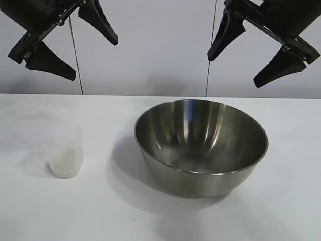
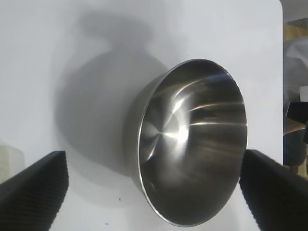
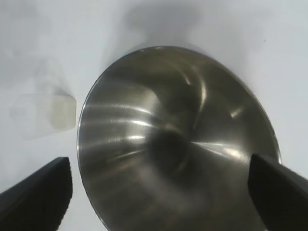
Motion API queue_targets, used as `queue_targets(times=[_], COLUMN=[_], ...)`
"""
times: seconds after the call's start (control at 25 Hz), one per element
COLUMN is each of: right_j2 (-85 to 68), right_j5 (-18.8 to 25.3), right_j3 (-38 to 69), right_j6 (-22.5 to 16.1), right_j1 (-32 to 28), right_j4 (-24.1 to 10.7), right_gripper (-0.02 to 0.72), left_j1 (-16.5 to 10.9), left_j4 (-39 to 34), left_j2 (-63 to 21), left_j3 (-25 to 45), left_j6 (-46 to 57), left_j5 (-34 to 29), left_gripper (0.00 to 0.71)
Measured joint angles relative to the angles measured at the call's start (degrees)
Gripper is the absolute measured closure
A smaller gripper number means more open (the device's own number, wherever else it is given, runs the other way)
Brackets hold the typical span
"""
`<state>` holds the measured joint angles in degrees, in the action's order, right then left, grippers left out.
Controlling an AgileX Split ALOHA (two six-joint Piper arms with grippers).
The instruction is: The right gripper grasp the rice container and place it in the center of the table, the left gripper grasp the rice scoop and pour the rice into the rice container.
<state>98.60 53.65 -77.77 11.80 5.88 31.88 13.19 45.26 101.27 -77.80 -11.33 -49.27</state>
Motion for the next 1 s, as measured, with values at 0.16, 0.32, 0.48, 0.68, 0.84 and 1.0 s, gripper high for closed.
queue_targets(times=[0.16, 0.32, 0.48, 0.68, 0.84, 1.0], right_j2=[0.00, -0.10, -0.56, -0.56, 0.61, 5.40], right_j5=[0.00, 1.06, 1.95, 1.81, 1.69, 1.03], right_j3=[0.00, 0.00, 0.00, 0.00, 0.00, 0.00], right_j6=[0.00, 0.05, -1.04, -3.19, -3.19, -3.25], right_j1=[0.00, 0.00, 0.00, 0.00, 0.00, 0.00], right_j4=[0.00, -2.40, -9.78, -16.76, -17.17, -16.58], right_gripper=[0.021, 0.021, 0.021, 0.021, 0.021, 0.021], left_j1=[0.00, 0.00, 0.00, 0.00, 0.00, 0.00], left_j4=[0.00, 0.00, 0.00, 0.00, 0.00, 0.00], left_j2=[0.00, 0.00, 0.00, 0.00, 0.00, 0.00], left_j3=[0.00, 0.00, 0.00, 0.00, 0.00, 0.00], left_j6=[0.00, 0.00, 0.00, 0.00, 0.00, 0.00], left_j5=[0.00, 0.00, 0.00, 0.00, 0.00, 0.00], left_gripper=[0.016, 0.016, 0.016, 0.016, 0.016, 0.016])
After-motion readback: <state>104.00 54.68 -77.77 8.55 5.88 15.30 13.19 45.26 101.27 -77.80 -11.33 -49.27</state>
